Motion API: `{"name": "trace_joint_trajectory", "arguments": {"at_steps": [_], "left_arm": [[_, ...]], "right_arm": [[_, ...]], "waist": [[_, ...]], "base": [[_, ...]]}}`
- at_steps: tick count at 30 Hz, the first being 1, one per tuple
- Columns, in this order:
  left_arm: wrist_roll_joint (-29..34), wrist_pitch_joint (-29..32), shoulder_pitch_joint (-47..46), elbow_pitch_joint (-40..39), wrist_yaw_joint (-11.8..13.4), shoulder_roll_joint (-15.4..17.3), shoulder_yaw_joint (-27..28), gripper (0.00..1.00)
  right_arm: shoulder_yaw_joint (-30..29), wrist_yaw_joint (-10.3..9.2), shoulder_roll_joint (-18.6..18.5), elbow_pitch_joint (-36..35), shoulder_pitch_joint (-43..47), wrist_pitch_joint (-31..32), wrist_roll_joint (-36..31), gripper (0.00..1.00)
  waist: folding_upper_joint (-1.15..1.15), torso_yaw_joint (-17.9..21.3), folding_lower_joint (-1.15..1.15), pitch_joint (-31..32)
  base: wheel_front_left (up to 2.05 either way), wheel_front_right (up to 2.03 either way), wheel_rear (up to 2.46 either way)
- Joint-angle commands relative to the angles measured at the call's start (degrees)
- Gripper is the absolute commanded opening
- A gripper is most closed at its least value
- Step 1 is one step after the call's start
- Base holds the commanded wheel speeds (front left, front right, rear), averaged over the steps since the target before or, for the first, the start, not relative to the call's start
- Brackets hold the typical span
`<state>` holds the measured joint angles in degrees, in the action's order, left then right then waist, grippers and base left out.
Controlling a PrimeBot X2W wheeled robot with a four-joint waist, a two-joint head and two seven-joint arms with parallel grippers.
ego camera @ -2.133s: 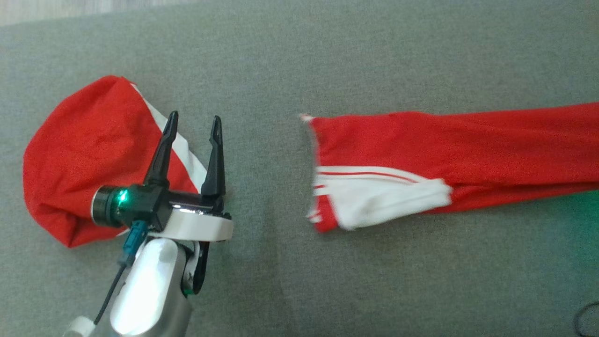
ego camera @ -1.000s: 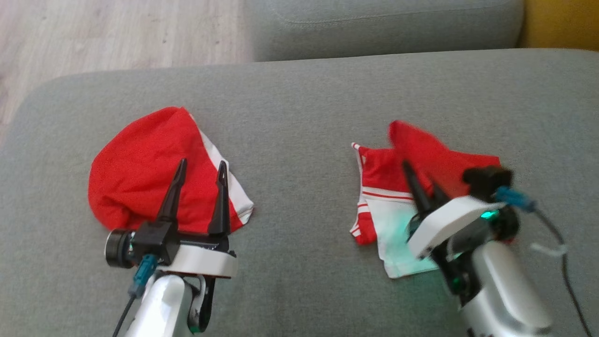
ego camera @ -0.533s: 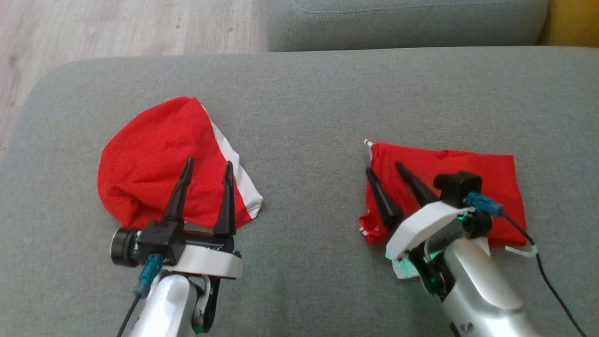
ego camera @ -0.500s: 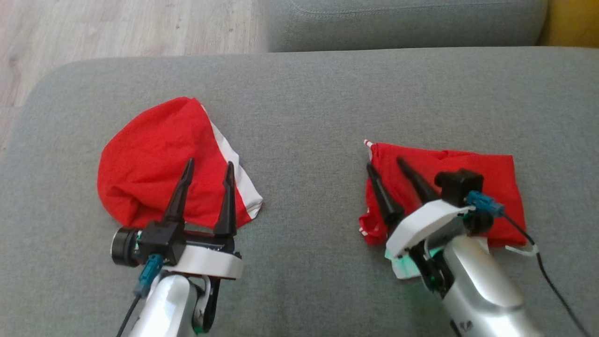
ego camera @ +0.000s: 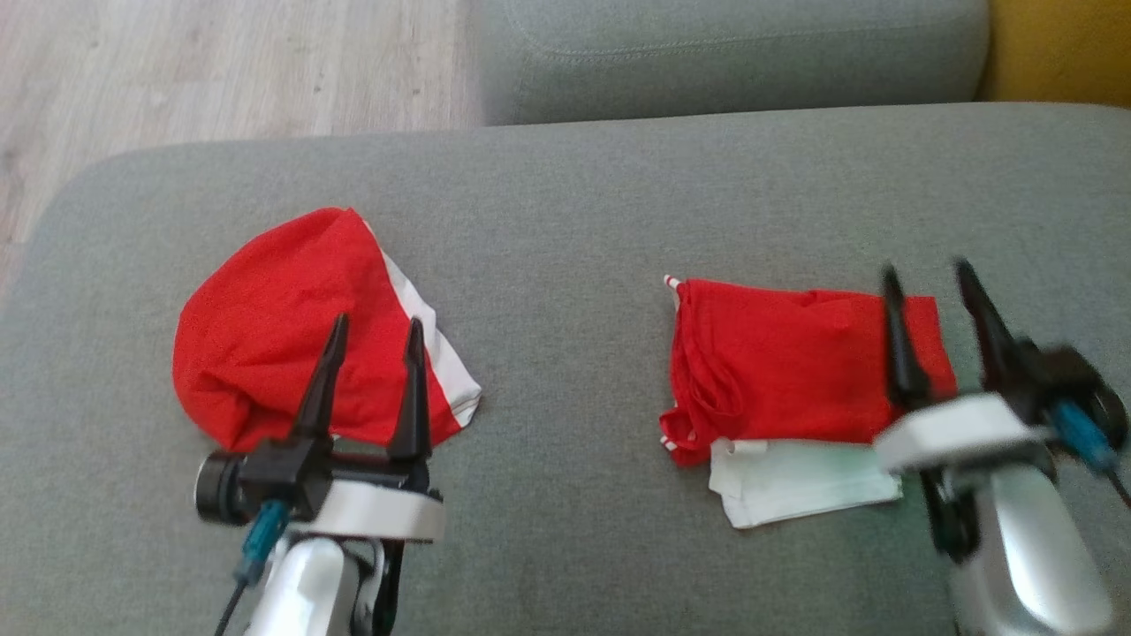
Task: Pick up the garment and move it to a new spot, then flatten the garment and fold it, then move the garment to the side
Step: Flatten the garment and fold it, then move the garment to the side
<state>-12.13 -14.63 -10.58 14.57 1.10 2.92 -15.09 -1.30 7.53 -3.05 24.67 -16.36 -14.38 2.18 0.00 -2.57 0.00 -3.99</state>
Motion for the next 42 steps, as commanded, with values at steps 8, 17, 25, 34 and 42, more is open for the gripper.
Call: {"name": "trace_joint_trajectory", "arguments": {"at_steps": [8,17,25,34,42], "left_arm": [[-0.1,-0.4,2.1,-3.0,0.4,0.0,3.6,1.0],[0.0,-0.4,1.2,-3.2,0.3,0.0,3.1,1.0],[0.2,-0.4,0.3,-3.4,0.4,0.0,2.1,1.0],[0.3,-0.4,-1.5,-3.1,0.2,0.0,1.5,1.0],[0.4,-0.4,-2.5,-2.9,0.2,0.0,0.8,1.0]], "right_arm": [[-3.8,-0.04,0.2,-9.3,8.4,-0.6,1.9,1.0],[-4.1,-0.04,0.2,-10.0,7.9,-0.6,2.0,1.0],[-5.8,-0.04,0.2,-6.0,6.8,-0.1,2.3,1.0],[-9.8,-0.04,0.2,4.1,2.2,5.6,2.5,1.0],[-9.7,-0.04,0.2,13.3,-1.0,7.1,4.1,1.0]], "waist": [[0.0,0.8,0.0,0.0],[0.0,0.7,0.0,-1.2],[0.0,-0.2,0.0,-3.4],[0.0,-1.0,0.0,-7.1],[0.0,-1.3,0.0,-9.0]], "base": [[0.0,0.0,0.0],[0.0,0.0,0.0],[0.0,0.0,0.0],[0.0,0.0,0.0],[0.0,0.0,0.0]]}}
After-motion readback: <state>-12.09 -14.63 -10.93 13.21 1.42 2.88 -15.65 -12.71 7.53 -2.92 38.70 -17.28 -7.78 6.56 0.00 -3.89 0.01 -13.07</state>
